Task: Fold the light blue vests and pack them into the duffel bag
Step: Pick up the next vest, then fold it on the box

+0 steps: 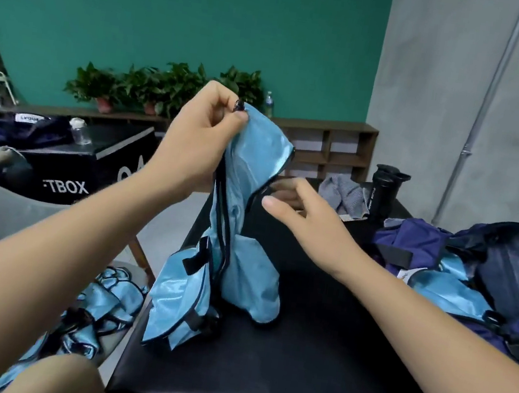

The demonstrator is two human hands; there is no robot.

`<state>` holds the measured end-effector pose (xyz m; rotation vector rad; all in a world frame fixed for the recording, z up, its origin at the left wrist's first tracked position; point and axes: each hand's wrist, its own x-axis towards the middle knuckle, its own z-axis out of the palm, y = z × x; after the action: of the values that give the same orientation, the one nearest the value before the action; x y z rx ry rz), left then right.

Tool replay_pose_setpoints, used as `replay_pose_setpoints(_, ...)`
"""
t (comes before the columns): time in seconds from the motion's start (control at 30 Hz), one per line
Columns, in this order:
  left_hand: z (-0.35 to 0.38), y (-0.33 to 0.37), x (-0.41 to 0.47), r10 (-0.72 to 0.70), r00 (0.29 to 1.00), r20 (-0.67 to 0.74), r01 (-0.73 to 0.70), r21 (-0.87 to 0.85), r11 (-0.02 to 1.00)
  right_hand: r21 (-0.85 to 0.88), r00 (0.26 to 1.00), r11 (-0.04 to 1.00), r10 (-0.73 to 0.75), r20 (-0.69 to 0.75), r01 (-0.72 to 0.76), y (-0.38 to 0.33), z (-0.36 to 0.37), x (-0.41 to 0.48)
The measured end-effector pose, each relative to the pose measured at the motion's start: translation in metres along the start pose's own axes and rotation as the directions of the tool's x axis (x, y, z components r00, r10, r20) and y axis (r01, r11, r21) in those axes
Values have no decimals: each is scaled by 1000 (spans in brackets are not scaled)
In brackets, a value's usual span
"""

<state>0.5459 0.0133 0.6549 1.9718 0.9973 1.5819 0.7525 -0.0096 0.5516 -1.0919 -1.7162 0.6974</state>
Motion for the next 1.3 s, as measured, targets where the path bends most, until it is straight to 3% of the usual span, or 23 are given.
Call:
replay_pose_setpoints(0.13,-25,13,17,43,997,-57,-41,38,998,-44,992,997,67,104,-63,12,14,-5)
replay_pose_setpoints(0.3,-43,32,32,114,985,-127,-98,127,987,-77,985,988,-142,-102,135,-5,43,-24)
replay_pose_setpoints(0.37,-46,40,39,135,979,-151,-115,136,984,-142,974,968,-220,-62,209,-9,57,-32)
replay_pose_setpoints(0.43,-49,46,48,139,977,-159,-118,138,983,-139,976,967,-217,-11,214,-5,68,-36)
replay_pose_setpoints(0.53,-54,52,58,131,980,-148,-114,120,986,14,984,989,-144,-105,146,0,67,-31)
replay_pose_setpoints(0.6,-56,55,62,125,980,-156,-110,102,989,17,974,987,-153,-167,158,-3,61,-28)
replay_pose_setpoints(0.73,-53,64,70,110,973,-204,-92,93,991,-239,908,917,-369,-200,320,-27,67,-28)
replay_pose_setpoints(0.83,-49,72,74,89,973,-213,-79,57,995,-425,871,841,-449,-199,336,-31,73,-20)
replay_pose_setpoints(1.1,-41,75,73,118,976,-184,-98,112,989,-639,909,751,-367,-197,165,-23,60,18)
replay_pose_setpoints(1.3,-47,72,73,146,980,-137,-120,182,976,-761,975,647,-187,-119,31,-3,41,34)
